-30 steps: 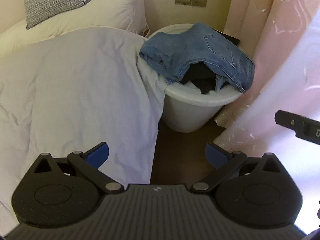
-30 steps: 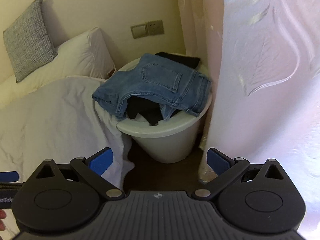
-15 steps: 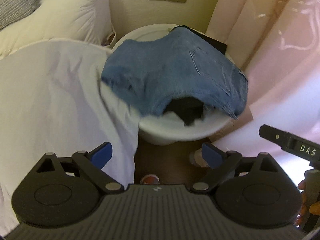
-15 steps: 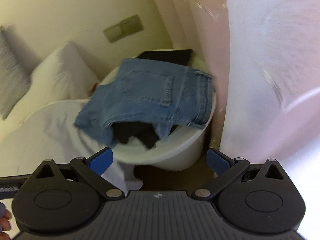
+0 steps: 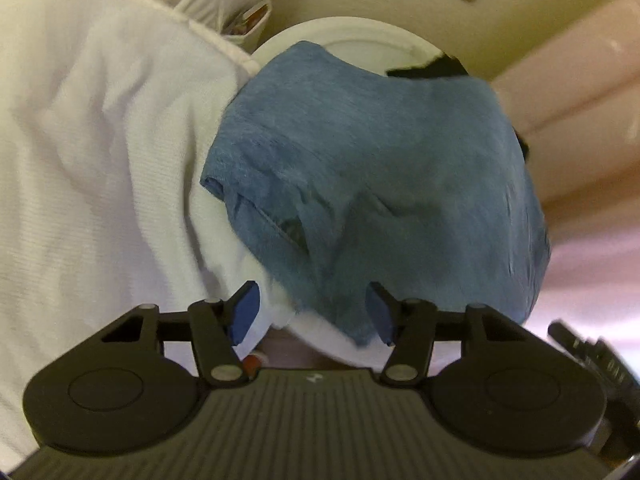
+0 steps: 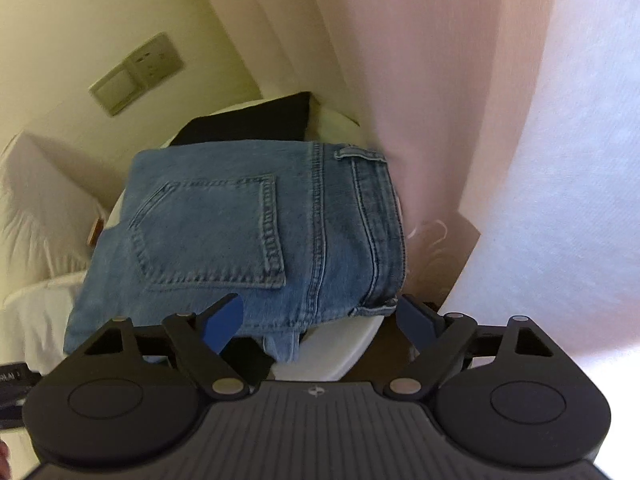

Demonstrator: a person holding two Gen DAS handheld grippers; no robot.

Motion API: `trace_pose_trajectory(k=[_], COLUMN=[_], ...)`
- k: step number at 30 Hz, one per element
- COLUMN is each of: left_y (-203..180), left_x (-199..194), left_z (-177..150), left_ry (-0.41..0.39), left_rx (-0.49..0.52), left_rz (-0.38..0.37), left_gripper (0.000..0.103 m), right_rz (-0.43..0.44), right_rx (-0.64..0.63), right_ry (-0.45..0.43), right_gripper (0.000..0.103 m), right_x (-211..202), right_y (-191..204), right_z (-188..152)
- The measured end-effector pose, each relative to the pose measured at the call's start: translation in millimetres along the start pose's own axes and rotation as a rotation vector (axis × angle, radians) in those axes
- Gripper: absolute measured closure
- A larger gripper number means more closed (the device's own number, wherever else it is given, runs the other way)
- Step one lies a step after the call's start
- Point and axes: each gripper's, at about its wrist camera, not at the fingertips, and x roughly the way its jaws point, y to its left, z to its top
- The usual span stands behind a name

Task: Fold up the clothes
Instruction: 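Grasp the jeans waistband with the right gripper while the left gripper grasps a leg, then lift the jeans with both grippers and carry them over the bed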

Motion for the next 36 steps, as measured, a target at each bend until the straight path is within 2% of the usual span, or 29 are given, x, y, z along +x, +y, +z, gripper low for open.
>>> trace_pose_trajectory(k=[4, 7, 14, 15, 16, 17, 18, 20, 21, 24, 26, 28, 31, 32, 33, 34, 35, 36], left_y=[16, 22, 27, 27, 27, 28, 29, 33, 33, 34, 37, 41, 41, 39, 38, 33, 28, 21], left_x=[25, 43, 78, 81, 81, 78, 75, 57, 52, 38, 59, 79, 88, 86, 84, 80, 71, 61], left_z=[13, 20, 32, 32, 32, 31, 30, 27, 27, 27, 29, 25, 25, 26, 27, 28, 31, 33], left_ry=[0.003, 0.009, 0.010, 0.008, 0.003, -0.008, -0.019, -0.073, -0.087, -0.128, -0.062, -0.021, -0.035, -0.039, -0.043, -0.051, -0.073, -0.102], left_rx=[-0.150, -0.213, -0.322, -0.334, -0.354, -0.368, -0.381, -0.363, -0.343, -0.284, -0.305, -0.353, -0.406, -0.394, -0.382, -0.347, -0.304, -0.253], left_rz=[-0.064, -0.088, -0.124, -0.115, -0.100, -0.102, -0.104, -0.177, -0.186, -0.213, -0.189, -0.214, -0.242, -0.247, -0.252, -0.248, -0.236, -0.228], left_gripper=[0.046, 0.042, 0.042, 0.046, 0.058, 0.064, 0.077, 0.094, 0.098, 0.095, 0.094, 0.091, 0.091, 0.093, 0.098, 0.099, 0.099, 0.100], right_rz=[-0.018, -0.026, 0.008, 0.015, 0.025, 0.034, 0.045, 0.074, 0.088, 0.104, 0.104, 0.119, 0.162, 0.195, 0.216, 0.196, 0.195, 0.196], right_rx=[0.064, 0.128, 0.337, 0.366, 0.390, 0.419, 0.448, 0.515, 0.550, 0.630, 0.657, 0.669, 0.671, 0.663, 0.644, 0.586, 0.535, 0.486], right_ry=[-0.010, -0.031, -0.039, -0.039, -0.040, -0.042, -0.043, -0.046, -0.047, -0.052, -0.062, -0.064, -0.071, -0.077, -0.082, -0.077, -0.081, -0.089], right_gripper=[0.017, 0.017, 0.017, 0.017, 0.017, 0.017, 0.017, 0.017, 0.017, 0.017, 0.017, 0.016, 0.016, 0.019, 0.037, 0.059, 0.070, 0.075], right_x=[17, 29, 52, 54, 56, 57, 58, 61, 62, 70, 77, 88, 103, 105, 107, 104, 98, 88], right_y=[-1, -6, -33, -38, -41, -45, -50, -59, -63, -77, -85, -89, -92, -91, -89, -82, -75, -67], right_z=[7, 12, 12, 11, 11, 10, 9, 7, 5, 1, -1, -2, -2, -2, 0, 4, 7, 11])
